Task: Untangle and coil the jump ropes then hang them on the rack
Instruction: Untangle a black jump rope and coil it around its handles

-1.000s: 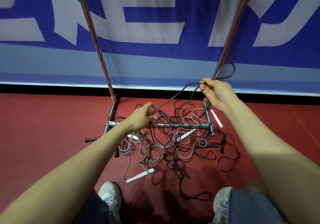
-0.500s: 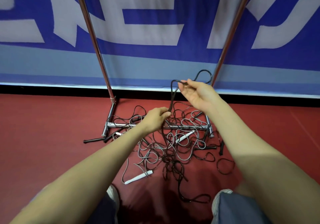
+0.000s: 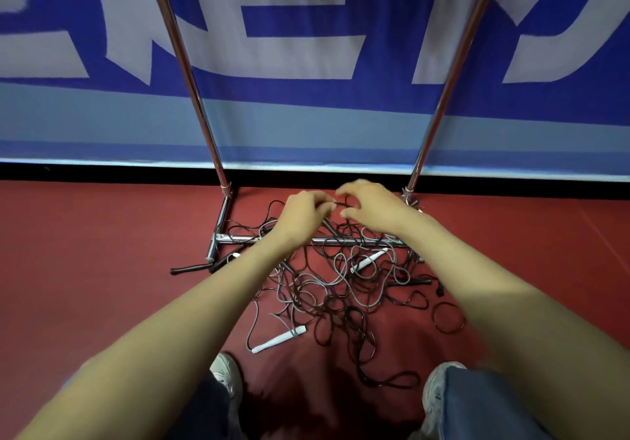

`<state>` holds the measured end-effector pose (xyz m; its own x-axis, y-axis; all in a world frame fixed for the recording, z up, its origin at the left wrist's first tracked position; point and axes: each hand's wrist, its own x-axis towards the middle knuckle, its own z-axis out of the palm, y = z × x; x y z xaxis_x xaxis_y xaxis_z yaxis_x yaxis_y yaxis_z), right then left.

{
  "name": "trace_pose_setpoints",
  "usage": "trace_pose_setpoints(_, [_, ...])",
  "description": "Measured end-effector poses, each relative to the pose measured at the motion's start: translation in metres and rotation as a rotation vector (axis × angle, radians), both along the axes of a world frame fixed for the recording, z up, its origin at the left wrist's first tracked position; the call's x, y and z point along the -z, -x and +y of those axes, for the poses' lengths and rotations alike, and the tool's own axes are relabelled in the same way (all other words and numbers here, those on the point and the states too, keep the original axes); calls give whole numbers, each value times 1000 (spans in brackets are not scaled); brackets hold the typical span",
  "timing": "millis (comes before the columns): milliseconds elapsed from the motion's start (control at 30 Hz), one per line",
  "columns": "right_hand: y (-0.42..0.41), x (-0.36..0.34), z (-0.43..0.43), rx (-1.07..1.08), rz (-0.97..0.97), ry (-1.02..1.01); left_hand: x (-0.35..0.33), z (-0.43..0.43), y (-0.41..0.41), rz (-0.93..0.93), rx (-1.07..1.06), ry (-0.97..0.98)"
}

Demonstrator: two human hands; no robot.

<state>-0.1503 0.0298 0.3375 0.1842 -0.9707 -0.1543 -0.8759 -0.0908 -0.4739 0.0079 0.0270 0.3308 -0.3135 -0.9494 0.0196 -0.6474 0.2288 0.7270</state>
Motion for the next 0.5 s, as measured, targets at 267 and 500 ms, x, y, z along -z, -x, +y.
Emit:
trace_pose_setpoints(267, [8, -35, -4, 309, -347, 339, 47, -2, -42, -67, 261, -421])
trace_pose_setpoints(500, [26, -13, -3, 247, 79, 81, 30, -11, -41, 79, -210, -83])
